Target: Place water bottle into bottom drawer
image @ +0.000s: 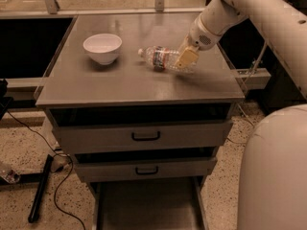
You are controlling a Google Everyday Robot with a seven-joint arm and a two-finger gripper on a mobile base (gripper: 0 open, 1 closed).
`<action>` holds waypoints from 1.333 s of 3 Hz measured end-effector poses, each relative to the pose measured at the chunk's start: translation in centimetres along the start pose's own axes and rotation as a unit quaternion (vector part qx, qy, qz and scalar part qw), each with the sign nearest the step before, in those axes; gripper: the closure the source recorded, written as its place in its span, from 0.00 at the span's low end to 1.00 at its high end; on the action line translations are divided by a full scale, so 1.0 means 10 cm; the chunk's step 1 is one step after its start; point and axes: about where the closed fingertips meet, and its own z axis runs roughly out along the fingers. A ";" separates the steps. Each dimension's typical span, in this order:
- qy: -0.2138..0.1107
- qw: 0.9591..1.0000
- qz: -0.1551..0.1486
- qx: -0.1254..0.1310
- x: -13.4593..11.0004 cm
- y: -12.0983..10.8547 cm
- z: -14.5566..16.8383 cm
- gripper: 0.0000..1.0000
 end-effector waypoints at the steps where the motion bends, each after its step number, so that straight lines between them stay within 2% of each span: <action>1: -0.008 1.000 -0.003 0.005 -0.01 0.12 -0.14 1.00; 2: -0.013 0.999 -0.017 0.024 0.02 0.34 -0.39 1.00; 3: -0.017 0.998 -0.032 0.045 0.16 0.68 -0.62 1.00; 4: -0.024 0.996 -0.049 0.067 0.40 1.03 -0.73 1.00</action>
Offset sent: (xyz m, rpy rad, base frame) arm -0.0941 -0.0225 0.0457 -0.0044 -0.1205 0.0200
